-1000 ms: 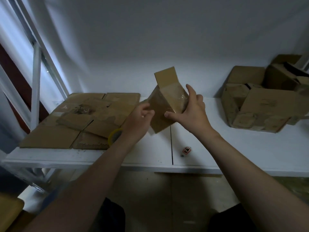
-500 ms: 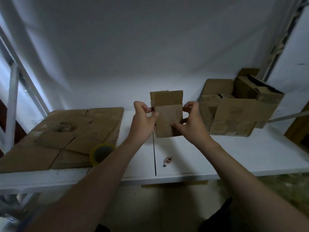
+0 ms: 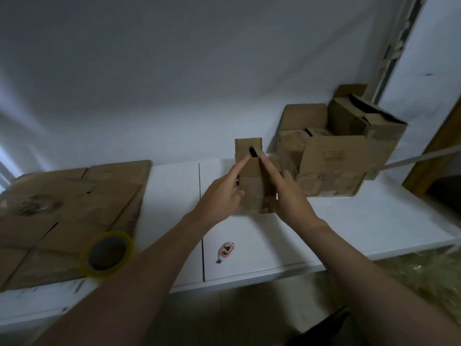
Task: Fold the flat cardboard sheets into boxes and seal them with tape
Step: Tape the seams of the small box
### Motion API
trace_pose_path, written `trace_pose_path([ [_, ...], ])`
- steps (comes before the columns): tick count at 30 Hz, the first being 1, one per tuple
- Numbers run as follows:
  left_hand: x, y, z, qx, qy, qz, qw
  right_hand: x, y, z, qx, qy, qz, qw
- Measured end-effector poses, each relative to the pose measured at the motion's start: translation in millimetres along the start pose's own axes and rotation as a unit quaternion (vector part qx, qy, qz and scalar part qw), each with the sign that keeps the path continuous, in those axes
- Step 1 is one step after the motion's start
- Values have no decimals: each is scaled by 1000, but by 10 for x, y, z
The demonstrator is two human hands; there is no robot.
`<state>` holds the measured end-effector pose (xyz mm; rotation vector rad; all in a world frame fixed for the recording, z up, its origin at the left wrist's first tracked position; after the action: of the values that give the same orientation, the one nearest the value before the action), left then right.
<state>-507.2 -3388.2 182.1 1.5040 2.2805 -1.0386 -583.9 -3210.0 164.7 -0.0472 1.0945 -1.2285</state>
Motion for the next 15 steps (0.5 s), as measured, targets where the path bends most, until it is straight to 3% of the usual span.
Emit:
trace_pose_path([
  [5,388,-174,295,-9,-97,59,993,181,-70,-420,36,-3,22,999],
  [15,725,-1044,472,-13,-203,84,975,307,-888,-760,135,98,101,981],
])
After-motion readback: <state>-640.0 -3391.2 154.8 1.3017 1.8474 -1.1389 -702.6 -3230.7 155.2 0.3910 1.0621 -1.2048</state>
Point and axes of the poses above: each hand's wrist, its own y-axis away from the middle knuckle, its own x-axis out of the palm, z = x × y, the point moved 1 cm from there along -y, towards the middle knuckle, and after that the axes turned 12 degrees about -z, right-handed, at the moved point
